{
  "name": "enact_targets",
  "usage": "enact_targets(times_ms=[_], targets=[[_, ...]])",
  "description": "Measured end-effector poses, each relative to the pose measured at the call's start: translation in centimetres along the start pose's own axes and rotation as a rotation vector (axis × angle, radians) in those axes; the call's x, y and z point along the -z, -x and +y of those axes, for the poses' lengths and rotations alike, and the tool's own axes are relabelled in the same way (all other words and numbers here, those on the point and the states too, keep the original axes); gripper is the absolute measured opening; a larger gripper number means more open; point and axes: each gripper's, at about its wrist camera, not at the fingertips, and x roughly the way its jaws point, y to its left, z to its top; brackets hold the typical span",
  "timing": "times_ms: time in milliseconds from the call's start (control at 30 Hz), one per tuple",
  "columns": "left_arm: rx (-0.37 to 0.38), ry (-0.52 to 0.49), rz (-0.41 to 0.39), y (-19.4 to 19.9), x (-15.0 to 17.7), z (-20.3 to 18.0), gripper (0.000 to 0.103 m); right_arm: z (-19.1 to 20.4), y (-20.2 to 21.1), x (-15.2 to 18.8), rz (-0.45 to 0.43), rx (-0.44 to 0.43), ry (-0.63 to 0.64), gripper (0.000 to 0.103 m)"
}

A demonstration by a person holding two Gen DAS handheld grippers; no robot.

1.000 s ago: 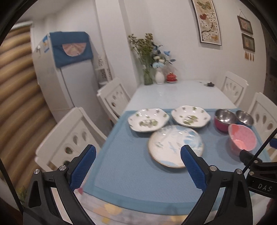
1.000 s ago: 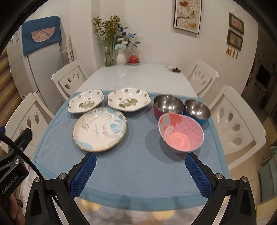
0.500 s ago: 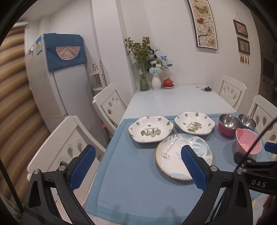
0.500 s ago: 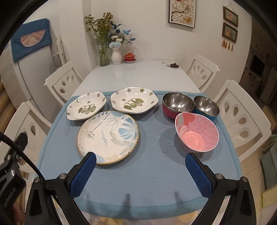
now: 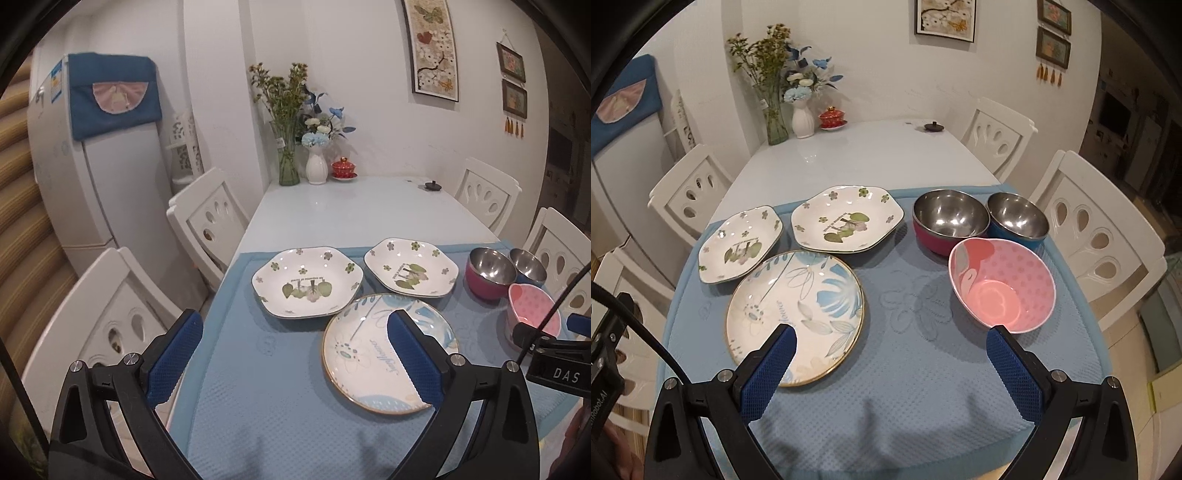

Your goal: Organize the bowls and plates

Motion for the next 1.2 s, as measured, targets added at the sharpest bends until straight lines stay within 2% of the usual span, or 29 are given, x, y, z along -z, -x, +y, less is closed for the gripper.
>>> enact_targets(times_ms=[167,567,1200], targets=[[0.008,0.033,0.059,-2.6,-0.3,0.9,0.1,0.1,-1.9,-1.1,0.023,0.003,-0.011,0.102],[-0.005,0.076,0.103,-4.2,-0.4,2.0,0.1,2.0,-3.7,-2.2,0.088,-0.009,0.03,0.102],[0.033,0.06,0.085,-3.4,-0.4,1.5,0.1,2.1,-1.7,-1.5,0.073,0.008,0.018,0.102]])
